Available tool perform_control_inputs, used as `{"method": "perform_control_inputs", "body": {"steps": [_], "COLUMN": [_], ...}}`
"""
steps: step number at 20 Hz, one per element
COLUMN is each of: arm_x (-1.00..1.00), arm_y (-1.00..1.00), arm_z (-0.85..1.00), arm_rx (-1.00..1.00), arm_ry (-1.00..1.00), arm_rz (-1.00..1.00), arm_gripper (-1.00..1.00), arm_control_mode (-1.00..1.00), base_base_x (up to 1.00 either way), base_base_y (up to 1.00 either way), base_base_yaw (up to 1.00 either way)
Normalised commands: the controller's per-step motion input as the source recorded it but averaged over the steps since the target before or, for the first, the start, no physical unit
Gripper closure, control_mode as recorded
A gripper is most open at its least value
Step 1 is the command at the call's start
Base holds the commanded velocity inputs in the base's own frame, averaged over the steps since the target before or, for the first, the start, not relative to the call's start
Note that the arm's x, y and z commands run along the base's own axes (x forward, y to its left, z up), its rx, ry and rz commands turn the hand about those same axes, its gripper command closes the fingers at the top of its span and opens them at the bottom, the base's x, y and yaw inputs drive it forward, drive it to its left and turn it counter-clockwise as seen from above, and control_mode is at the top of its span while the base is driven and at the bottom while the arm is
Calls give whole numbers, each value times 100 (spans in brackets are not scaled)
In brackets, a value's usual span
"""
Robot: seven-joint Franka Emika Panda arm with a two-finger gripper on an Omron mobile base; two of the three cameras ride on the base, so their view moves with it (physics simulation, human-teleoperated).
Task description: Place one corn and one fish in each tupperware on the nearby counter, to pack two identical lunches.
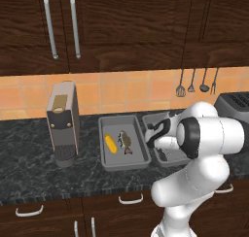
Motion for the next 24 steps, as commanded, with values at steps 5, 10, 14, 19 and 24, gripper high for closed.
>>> {"method": "perform_control_inputs", "body": {"steps": [5, 10, 14, 19, 24], "arm_x": [2, -9, -29, -60, -54], "arm_y": [1, 1, 0, 5, 16], "arm_z": [-4, 23, 42, 82, 93], "arm_rx": [0, 0, 0, 0, -5], "arm_ry": [0, -3, -12, -10, -1], "arm_rz": [0, 0, 0, 0, 0], "arm_gripper": [-100, -100, -100, -100, -100], "arm_control_mode": [-100, -100, -100, -100, -100], "base_base_x": [0, 0, 0, 0, 0], "base_base_y": [0, 0, 0, 0, 0], "base_base_yaw": [0, 0, 0, 0, 0]}}
